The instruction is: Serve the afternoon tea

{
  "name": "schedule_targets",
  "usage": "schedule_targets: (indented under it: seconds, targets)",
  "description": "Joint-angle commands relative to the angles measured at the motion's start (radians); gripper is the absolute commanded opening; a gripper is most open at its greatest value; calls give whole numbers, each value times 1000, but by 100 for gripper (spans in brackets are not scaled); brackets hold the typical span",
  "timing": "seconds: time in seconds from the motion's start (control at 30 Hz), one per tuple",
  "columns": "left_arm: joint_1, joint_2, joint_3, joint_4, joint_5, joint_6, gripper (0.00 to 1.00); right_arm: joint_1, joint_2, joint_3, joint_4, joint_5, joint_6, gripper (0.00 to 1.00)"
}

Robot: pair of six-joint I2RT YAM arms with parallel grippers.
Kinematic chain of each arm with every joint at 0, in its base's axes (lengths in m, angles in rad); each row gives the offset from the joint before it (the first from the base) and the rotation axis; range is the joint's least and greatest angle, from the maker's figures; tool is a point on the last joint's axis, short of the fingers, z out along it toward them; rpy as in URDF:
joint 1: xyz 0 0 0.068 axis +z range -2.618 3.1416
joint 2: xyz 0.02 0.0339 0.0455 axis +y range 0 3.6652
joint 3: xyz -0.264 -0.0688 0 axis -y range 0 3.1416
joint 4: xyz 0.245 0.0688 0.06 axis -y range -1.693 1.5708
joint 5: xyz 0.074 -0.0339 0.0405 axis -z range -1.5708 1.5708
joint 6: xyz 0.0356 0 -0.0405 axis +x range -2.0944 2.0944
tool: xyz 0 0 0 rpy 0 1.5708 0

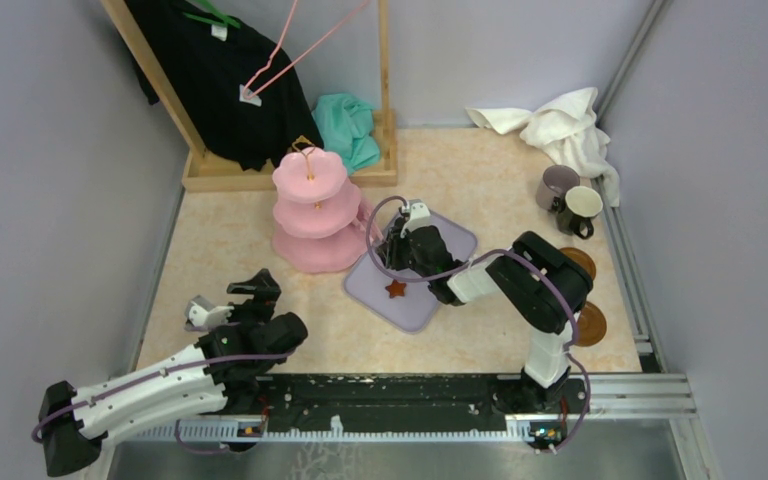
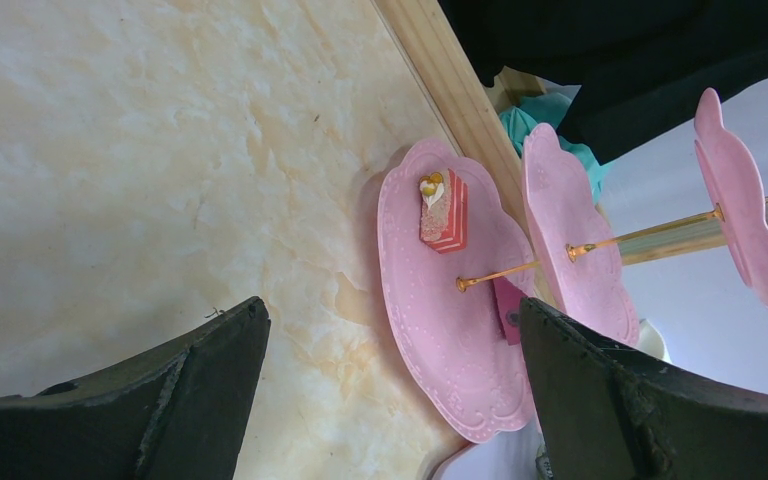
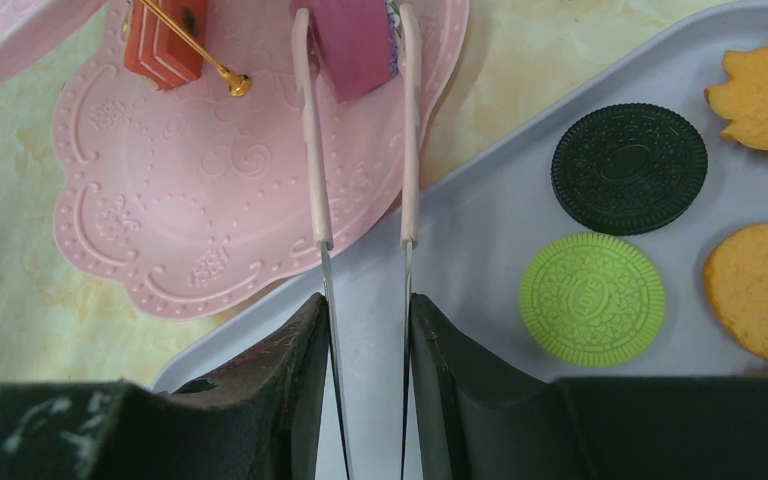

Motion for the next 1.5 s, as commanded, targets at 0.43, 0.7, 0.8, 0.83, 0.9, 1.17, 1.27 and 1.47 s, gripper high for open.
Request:
schedule_targets:
  seconds: [0.43, 0.7, 0.8, 0.83, 0.9, 1.17, 1.27, 1.47]
  targets:
    - [-5, 2, -7, -74, -38, -48, 99, -1, -38, -3, 40, -10, -11, 34]
    - [-5, -7, -10, -78, -38, -49, 99, 24, -83, -22, 8, 9, -36, 34]
    - [-5, -13, -13, -79, -37, -49, 99, 31, -100, -31, 1, 16, -43, 33]
    - [-5, -14, -13, -78, -37, -50, 99, 34, -106, -32, -3, 18, -45, 33]
    - [-5, -17, -14, -81, -37, -50, 99, 41, -114, -33, -11, 21, -51, 33]
    - [-5, -32, -18, -88, -37, -53, 99, 70, -154, -42, -44, 56, -77, 33]
    - [-5, -36, -19, -94, -38, -55, 99, 78, -166, -54, -59, 65, -80, 32]
    - [-5, -41, -21, -99, -39, -60, 99, 99, -278, -86, -132, 99, -95, 32]
